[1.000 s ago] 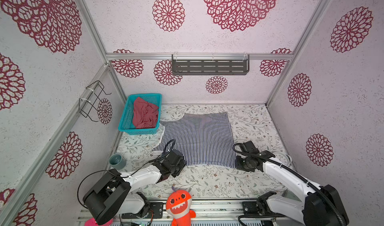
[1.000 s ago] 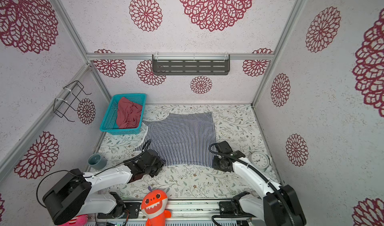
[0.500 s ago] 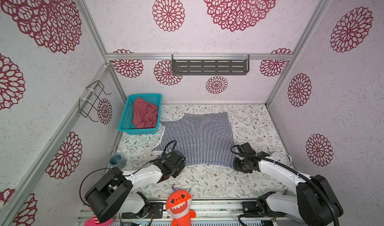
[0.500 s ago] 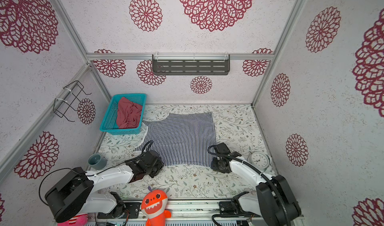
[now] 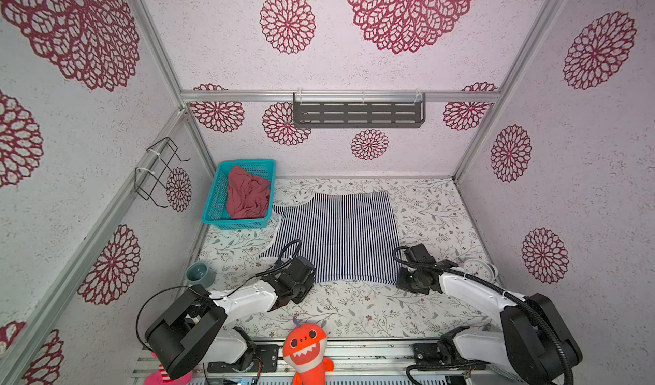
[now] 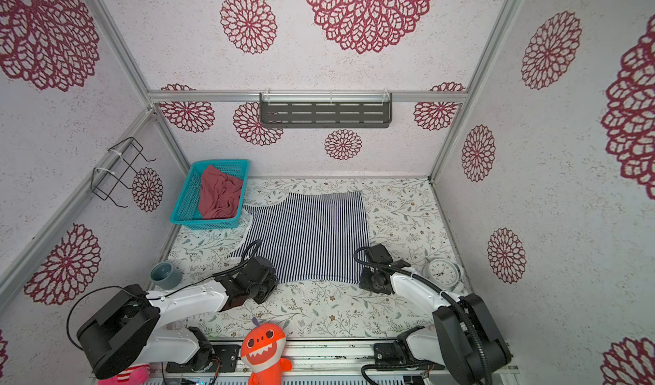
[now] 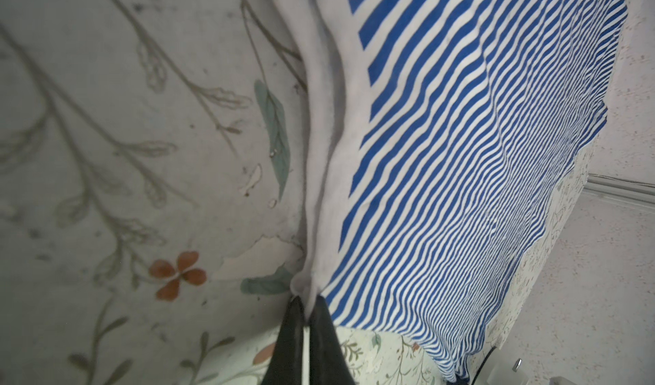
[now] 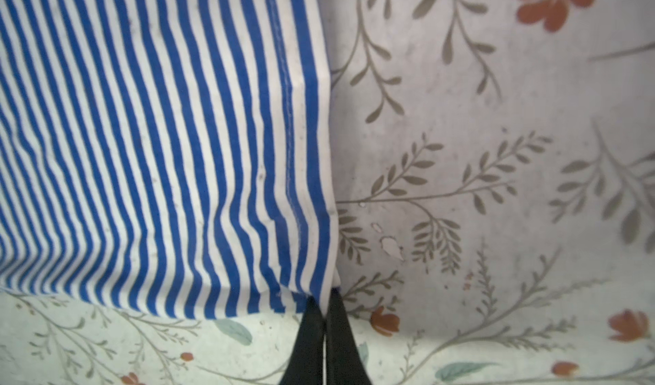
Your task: Fold and stack the tank tops
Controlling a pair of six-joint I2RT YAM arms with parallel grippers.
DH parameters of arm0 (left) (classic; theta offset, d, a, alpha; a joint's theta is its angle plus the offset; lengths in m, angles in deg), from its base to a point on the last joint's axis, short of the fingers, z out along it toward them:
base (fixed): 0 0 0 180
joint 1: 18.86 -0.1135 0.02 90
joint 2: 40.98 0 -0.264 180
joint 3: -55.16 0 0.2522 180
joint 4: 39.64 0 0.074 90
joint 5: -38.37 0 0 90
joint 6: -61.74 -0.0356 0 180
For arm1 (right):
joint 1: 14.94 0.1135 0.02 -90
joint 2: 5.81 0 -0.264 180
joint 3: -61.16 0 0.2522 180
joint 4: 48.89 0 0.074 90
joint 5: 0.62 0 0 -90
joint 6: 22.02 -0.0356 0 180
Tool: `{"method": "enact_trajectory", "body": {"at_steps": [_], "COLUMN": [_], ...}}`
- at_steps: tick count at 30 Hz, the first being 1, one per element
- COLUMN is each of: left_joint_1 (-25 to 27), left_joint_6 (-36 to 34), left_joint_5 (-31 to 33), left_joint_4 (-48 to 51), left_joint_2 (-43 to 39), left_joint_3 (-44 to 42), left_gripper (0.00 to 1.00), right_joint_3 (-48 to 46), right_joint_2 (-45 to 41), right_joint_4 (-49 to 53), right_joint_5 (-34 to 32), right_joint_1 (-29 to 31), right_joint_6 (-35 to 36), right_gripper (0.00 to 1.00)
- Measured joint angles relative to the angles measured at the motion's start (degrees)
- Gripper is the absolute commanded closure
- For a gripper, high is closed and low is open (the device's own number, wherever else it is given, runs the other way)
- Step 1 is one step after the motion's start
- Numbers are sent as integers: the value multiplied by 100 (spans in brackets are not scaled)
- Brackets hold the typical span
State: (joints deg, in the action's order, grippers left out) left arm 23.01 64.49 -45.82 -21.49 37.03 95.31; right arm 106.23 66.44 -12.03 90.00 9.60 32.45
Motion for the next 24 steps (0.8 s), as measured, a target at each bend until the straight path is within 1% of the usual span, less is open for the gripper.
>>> {"method": "enact_trajectory", "body": {"at_steps": [4,8,13,16,19,24], "left_joint_1": [42,173,186,122,13,-354], "left_joint_6": [9,-31,-463,-885,-1279,-1950], "left_joint_5": [118,256,501,597,636,455], "left_joint_4": [299,896,1945,2430,2758,2931], "left_joint_2": [-162,-551,-970,-999,-885,-581], "left_joint_3": [4,83,833,1346,1692,1912], "left_gripper": [100,100,100,100,100,100], "right_joint_3": [-2,0,170,616,1071,1515], "right_joint_2": [-162,-658,-1233,-1207,-1102,-710], "right_joint_4": [151,570,1311,1764,1996,2046], "right_joint_5": [-42,-33,127,109,85,48], "right_joint_1": [0,0,0,-2,-26,-234], "right_joint_6": [2,0,11,103,195,424], "right_gripper": [100,100,100,100,100,100]}}
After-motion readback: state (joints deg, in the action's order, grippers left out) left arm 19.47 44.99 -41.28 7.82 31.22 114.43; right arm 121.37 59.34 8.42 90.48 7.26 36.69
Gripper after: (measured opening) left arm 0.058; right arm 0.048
